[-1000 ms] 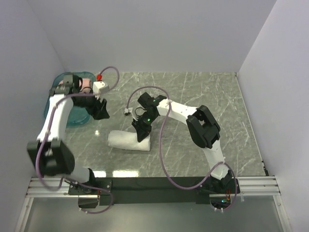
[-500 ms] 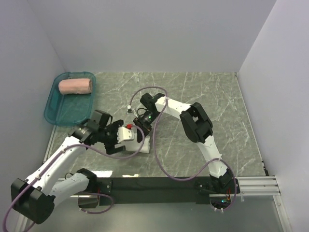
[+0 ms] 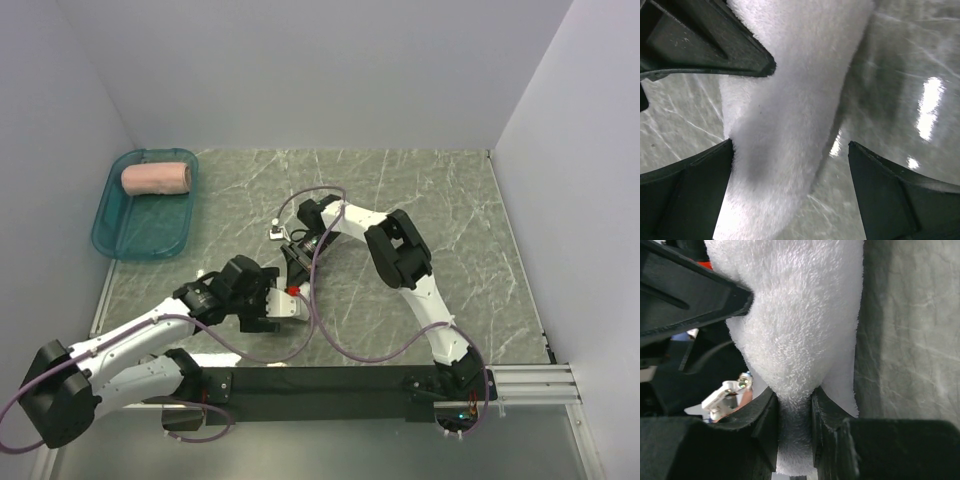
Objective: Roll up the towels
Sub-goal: Roll the towel
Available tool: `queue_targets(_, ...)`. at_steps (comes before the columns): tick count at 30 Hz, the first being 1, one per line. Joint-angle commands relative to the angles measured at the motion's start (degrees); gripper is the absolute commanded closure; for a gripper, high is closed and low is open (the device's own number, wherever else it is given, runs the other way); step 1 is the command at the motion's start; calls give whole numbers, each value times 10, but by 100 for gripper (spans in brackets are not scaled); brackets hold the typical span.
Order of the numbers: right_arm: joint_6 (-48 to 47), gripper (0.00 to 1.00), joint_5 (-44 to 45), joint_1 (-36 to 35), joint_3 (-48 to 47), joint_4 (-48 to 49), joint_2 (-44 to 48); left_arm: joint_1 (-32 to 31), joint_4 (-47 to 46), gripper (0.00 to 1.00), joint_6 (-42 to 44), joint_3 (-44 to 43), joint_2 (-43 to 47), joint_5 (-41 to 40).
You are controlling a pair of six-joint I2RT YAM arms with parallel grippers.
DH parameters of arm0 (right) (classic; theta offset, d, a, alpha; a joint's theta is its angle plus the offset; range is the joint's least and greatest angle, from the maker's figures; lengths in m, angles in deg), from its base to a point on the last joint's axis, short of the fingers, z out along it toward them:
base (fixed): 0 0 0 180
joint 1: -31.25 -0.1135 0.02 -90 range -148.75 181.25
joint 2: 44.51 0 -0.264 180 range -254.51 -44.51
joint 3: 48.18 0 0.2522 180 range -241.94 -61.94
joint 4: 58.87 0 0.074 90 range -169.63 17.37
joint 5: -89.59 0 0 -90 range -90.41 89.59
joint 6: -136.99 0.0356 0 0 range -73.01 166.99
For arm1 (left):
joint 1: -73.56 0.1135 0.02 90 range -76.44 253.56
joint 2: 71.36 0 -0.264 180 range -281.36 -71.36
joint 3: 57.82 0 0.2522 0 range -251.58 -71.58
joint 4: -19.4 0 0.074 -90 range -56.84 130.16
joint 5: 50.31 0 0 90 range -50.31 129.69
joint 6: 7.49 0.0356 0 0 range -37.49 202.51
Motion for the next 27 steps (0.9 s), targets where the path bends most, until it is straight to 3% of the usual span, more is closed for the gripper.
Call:
queue_targets(1,-38,100,146,-7,11,7,-59,-16,-89,1,-21,37,-20,-53)
queue_targets(10,-43,100,144,-7,-1,-2,-78,-40,-186,1,5,89,-63,-64)
queue_targets(14,-49,100,140,-7,-4,-7,-80,-47,-200,10,12,95,-106,-57)
queue_targets(18,-50,100,147,-7,6,-5,-71,-48,-212,10,12,97,-150,-70)
queue_targets(20,-56,92,153,-7,11,-15,-62,-48,-197,19,6,91,-169,-66)
queue_targets(21,-58,81,153,-4,11,-21,-58,-48,-186,24,4,84,-173,-67)
queue_targets(23,-63,72,152,3,11,-37,-45,-48,-159,36,-2,74,-178,-64)
queue_targets(24,-66,56,153,14,12,-41,-41,-48,-147,40,0,71,-178,-59)
queue_targets(27,-71,41,160,37,7,-59,-20,-48,-103,54,-2,63,-175,-55)
